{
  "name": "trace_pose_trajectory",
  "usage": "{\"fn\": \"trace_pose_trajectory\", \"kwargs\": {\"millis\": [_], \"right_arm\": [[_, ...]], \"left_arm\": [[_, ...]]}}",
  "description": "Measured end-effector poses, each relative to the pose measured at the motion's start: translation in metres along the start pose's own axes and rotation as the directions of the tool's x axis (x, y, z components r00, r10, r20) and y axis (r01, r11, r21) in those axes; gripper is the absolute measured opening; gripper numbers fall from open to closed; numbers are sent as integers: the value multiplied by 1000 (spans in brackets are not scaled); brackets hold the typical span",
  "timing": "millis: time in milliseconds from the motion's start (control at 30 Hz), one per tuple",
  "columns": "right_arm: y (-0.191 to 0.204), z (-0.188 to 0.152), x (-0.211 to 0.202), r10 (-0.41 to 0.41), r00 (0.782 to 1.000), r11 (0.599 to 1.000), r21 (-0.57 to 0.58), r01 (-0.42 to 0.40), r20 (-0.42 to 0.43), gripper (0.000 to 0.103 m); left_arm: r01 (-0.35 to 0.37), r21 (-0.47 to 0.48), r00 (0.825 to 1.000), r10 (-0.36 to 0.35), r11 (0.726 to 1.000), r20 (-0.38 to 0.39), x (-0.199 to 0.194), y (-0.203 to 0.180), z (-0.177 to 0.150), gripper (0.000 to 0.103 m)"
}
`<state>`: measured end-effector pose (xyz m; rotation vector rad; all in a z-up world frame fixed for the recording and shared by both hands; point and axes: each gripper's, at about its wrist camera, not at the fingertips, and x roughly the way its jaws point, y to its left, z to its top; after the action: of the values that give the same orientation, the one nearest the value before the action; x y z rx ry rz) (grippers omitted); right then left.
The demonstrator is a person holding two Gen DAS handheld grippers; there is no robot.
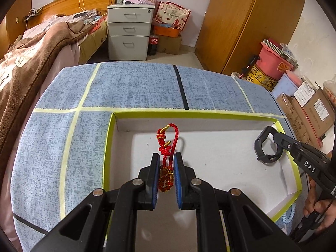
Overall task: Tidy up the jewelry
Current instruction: 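Carry both items into the yellow box and open both tools to release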
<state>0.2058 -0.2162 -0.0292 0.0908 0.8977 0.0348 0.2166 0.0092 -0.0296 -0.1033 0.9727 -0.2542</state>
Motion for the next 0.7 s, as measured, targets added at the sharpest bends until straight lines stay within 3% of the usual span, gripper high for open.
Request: {"fn": "trace_pose_trajectory", "kwargs": {"millis": [367, 467, 500, 533, 700], "right_arm": [[1, 1, 1, -5, 1000, 1000, -8, 5, -3, 9], [1, 1, 1, -3, 1000, 1000, -8, 3, -3, 9], [1, 1, 0, -2, 1000, 1000, -8, 2, -2, 9], [0, 1, 0, 2, 1000, 1000, -7, -2, 0, 9], [-1, 0, -7, 19, 1000, 1000, -4, -18, 17, 17]], "left_arm": [[-7, 11, 1000, 7, 1000, -7, 3, -1, 2, 17], [-5, 10, 1000, 5, 1000, -2, 2, -3, 3, 27], [-7, 6, 1000, 7, 1000, -3, 2, -3, 4, 37], [-5, -2, 1000, 5, 1000, -5, 3, -3, 3, 40], [-2, 8, 1000, 2, 1000, 3, -4, -1, -1, 44]]}}
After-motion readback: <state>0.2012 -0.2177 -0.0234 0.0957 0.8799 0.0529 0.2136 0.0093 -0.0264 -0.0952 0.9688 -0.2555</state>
